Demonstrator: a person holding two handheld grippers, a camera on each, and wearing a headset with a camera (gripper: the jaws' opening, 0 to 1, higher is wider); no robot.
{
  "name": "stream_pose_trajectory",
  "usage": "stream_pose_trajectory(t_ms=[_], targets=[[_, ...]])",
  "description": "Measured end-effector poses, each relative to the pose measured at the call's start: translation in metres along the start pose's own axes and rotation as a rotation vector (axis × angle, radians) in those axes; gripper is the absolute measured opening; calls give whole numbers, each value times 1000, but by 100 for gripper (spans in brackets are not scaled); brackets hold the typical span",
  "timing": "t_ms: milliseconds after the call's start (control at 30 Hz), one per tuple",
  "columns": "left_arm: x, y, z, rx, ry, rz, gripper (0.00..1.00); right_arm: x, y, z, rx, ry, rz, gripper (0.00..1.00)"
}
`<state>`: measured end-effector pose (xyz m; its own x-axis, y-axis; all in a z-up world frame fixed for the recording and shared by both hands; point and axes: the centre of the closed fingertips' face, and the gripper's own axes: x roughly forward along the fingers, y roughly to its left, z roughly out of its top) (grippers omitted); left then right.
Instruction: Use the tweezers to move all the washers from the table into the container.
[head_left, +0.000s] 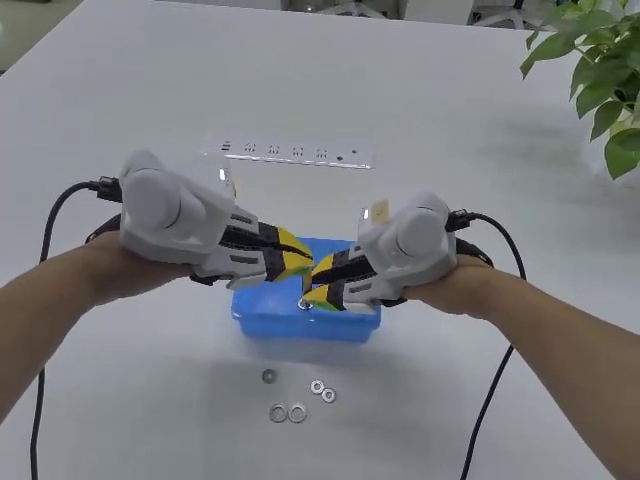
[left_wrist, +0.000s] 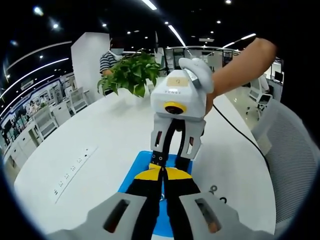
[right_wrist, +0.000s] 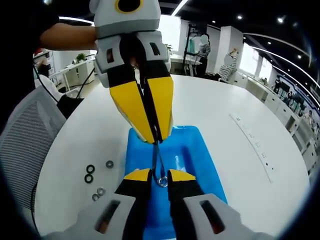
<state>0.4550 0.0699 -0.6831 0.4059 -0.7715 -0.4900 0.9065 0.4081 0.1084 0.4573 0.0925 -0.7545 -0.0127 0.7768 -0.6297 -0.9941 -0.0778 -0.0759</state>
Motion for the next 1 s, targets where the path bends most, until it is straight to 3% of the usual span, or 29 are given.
stream_pose_trajectory(t_ms=[467,1000], targets=[[-9,-1,10,1,-1,9,5,-16,2,6,21,-17,-38,23],[-22,-6,21,17,9,7,5,-51,10,6,60,-24,-116,37]])
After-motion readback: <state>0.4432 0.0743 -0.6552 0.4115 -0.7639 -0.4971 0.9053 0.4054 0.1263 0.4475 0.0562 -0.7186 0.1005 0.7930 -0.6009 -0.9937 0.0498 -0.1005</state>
